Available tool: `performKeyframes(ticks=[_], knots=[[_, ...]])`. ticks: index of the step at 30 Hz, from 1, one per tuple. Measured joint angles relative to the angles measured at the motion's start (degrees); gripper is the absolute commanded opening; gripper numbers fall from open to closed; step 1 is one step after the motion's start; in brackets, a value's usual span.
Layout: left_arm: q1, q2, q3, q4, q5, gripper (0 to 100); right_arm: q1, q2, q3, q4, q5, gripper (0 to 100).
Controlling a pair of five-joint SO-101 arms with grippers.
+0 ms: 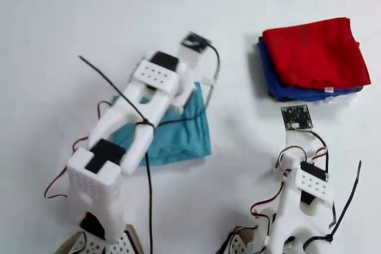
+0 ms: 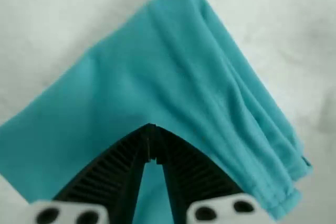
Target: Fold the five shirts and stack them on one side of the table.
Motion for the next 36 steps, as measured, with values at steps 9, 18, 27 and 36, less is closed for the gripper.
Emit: performKeyframes(ticks=[9,18,27,36], knots=[[9.85,-8.79,14.95,0.79,-3.69,3,0.00,0.00,0.00,0.00,0.00,2.2],[12.13,-16.44,31.82,-7.65,-4.75,3,0.00,0.00,0.00,0.00,0.00,2.2],[11.25,-33.05,32.00,-8.18,-9.76,3,0.00,0.00,0.00,0.00,0.00,2.2],[-12.31,-45.36,32.44,-8.18,-12.13,3,0.00,0.00,0.00,0.00,0.00,2.4]])
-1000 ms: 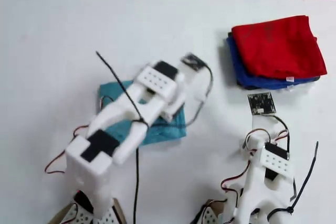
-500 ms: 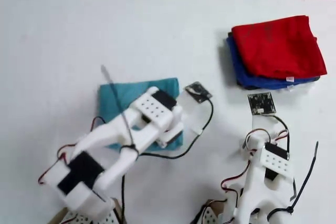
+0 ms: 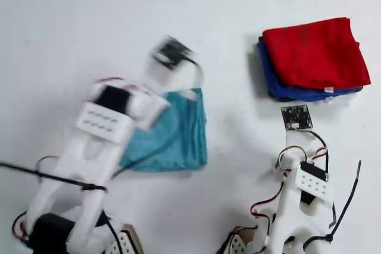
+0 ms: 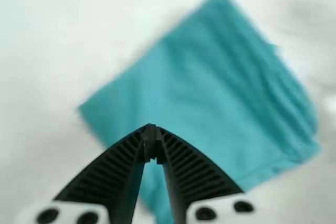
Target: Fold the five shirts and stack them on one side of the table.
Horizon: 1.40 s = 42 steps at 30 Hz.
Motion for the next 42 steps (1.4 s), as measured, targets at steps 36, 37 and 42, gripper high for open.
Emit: performKeyframes(ticks=[36,37,42], knots=[[-33.93,-19.34,24.18,0.70,-5.80,3,-50.11,62.68,-88.79,46.95,-35.08,28.4],[-33.85,-19.34,24.18,0.70,-5.80,3,-50.99,63.82,-89.49,46.42,-35.43,28.4],[-33.93,-19.34,24.18,0.70,-5.80,3,-54.15,69.63,-90.46,45.10,-35.60,28.5]])
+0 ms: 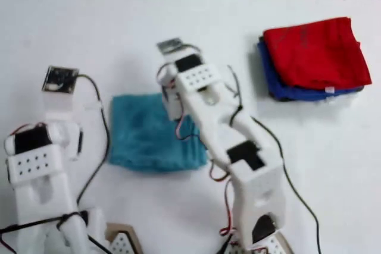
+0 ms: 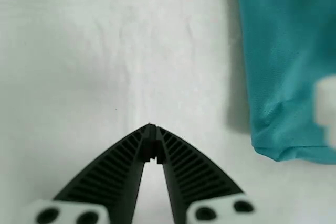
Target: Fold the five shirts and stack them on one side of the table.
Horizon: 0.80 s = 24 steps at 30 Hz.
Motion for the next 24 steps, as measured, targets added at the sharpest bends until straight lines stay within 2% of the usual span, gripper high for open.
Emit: performKeyframes(ticks=[4,10,15,18,21,24], knots=[[0.00,0.00,0.00,-0.18,0.00,3,0.35,5.01,-0.44,-1.85,-0.53,28.5],[0.09,0.00,0.00,-3.87,-5.63,3,0.70,8.26,-2.46,-2.46,-1.67,28.6],[0.09,0.00,0.00,-5.19,-6.86,3,1.58,12.31,-6.68,0.09,-1.67,27.9],[0.09,0.00,0.00,-5.19,-6.95,3,1.58,16.18,-11.16,4.92,-1.14,17.9],[0.00,0.00,0.00,-5.36,-6.95,3,1.76,20.31,-17.05,10.46,5.10,1.3],[0.09,0.00,0.00,-5.36,-5.45,3,2.73,24.18,-24.00,14.68,10.20,2.6]])
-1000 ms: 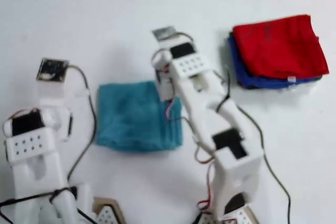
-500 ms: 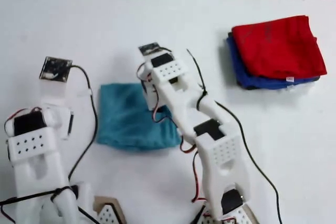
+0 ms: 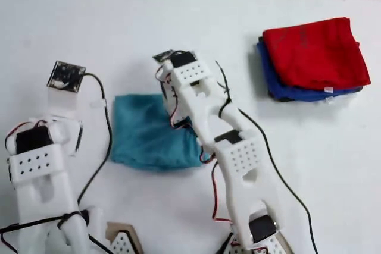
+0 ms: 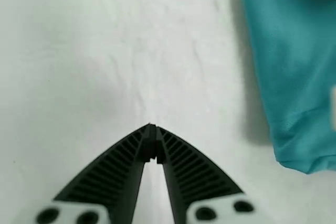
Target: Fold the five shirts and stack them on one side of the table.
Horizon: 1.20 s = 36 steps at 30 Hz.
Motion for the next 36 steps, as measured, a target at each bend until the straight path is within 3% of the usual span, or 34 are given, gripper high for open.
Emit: performKeyframes(ticks=[7,11,26,36], knots=[[0.00,0.00,0.00,0.00,2.81,3,3.78,3.08,-13.10,2.29,3.08,1.9],[-0.09,0.00,0.00,0.00,2.81,3,7.91,0.88,-19.34,2.29,9.49,1.9],[-0.09,0.00,0.00,0.18,2.81,3,24.18,-25.93,-21.63,2.29,34.64,1.9],[0.00,0.00,0.00,0.18,2.81,3,32.26,-28.13,-26.90,-0.62,42.02,1.9]])
